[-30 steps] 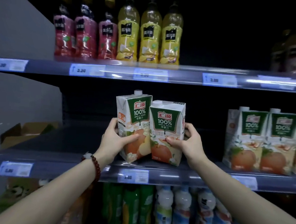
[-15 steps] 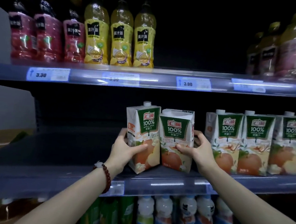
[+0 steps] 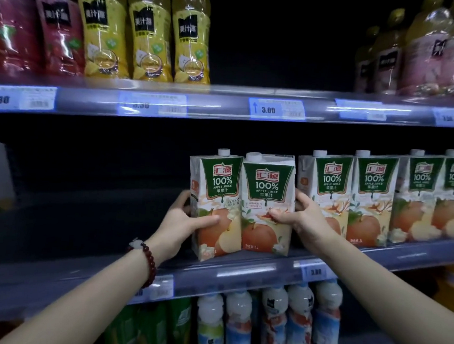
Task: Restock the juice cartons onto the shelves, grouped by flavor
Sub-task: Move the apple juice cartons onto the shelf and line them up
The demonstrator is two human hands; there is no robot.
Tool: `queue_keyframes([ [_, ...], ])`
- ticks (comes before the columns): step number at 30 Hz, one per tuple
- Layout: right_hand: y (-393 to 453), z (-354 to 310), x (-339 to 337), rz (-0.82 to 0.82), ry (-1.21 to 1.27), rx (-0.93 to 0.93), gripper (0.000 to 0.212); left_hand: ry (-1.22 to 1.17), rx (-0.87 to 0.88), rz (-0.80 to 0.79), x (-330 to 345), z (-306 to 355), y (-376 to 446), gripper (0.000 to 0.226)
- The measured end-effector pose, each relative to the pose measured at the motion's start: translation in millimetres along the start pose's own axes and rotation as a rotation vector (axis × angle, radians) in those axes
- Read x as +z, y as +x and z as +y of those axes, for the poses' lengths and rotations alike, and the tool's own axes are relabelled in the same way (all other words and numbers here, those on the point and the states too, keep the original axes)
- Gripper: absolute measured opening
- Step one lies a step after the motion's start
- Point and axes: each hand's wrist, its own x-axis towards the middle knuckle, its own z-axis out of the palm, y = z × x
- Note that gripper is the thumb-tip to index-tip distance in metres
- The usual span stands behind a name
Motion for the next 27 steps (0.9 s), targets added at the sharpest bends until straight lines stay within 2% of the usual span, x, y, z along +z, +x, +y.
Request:
queue_keyframes([
  [6,-3,1,-8,-0.052,-0.105,0.047,0.059,-0.01,-0.052,-0.076,-3,2,2,0.071],
  [11,-1,11,-1,0.11,-0.167,-0.017,0.043,0.083,-0.051,-0.015,-3,4,-4,0.068],
  [15,-7,9,0,0.128,-0.165,-0.049,0.022,0.117,-0.051,0.018,0,8,-5,0.087],
  [18,-13,4,-4,0.135,-0.153,-0.046,0.022,0.082,-0.048,0.025,11,8,-5,0.098],
  [23,-19,-5,-8,0.13,-0.203,-0.041,0.025,0.018,-0.049,-0.002,18,4,-4,0.094],
  [25,-20,-6,-6,0.169,-0.333,-0.048,0.02,-0.01,-0.051,-0.022,16,3,-5,0.098],
  [27,-18,-9,-3,0.242,-0.599,-0.071,0.019,-0.036,-0.041,-0.04,15,2,-7,0.098],
])
